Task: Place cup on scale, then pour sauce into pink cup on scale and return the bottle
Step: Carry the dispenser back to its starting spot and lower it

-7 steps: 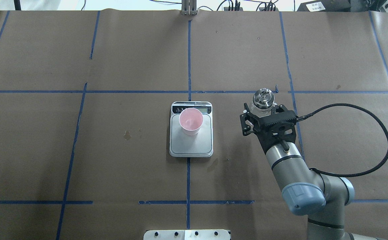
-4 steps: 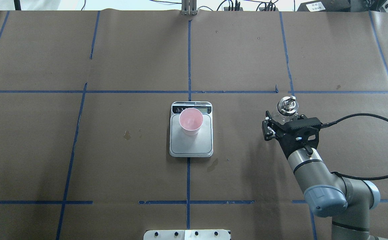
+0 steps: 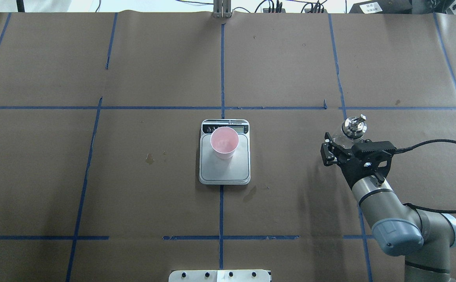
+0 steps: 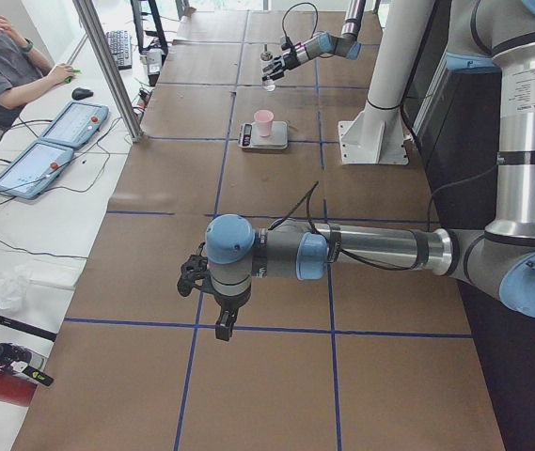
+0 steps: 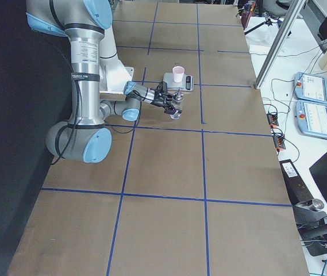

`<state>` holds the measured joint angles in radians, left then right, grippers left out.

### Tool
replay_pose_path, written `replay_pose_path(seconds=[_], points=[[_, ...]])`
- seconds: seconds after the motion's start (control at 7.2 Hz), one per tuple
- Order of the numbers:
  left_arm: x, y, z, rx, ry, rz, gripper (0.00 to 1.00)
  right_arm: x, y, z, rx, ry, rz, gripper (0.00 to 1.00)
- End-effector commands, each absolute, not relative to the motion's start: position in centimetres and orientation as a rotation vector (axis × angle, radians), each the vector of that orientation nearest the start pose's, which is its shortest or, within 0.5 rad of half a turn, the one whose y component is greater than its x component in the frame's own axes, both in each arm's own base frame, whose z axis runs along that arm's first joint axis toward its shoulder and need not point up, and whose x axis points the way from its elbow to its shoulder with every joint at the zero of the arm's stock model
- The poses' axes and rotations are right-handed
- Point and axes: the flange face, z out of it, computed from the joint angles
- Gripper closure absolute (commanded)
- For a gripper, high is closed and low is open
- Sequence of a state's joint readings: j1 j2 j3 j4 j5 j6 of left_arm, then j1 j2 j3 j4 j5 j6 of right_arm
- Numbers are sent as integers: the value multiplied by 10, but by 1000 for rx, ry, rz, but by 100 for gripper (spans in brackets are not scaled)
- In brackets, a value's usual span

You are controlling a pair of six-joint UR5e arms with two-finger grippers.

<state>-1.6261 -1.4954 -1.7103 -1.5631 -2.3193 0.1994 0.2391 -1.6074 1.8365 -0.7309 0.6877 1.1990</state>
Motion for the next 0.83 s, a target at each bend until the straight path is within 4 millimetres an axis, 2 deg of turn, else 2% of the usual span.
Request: replay_pose_path(seconds=[0.0,0.14,0.28,0.42,0.69], points=[[-92,-459,628,149,736,157,0,-394,-312,459,1046,-716,359,100],[-91,-459,628,149,736,159,0,-395,-312,462,1044,-711,355,90],[-92,-458,629,148,736,157,0,-395,-311,464,1044,-708,353,76],[-91,-459,628,149,736,159,0,-398,-312,474,1042,-690,344,68],[-91,-459,629,147,736,158,0,-402,-313,477,1041,-685,343,67]])
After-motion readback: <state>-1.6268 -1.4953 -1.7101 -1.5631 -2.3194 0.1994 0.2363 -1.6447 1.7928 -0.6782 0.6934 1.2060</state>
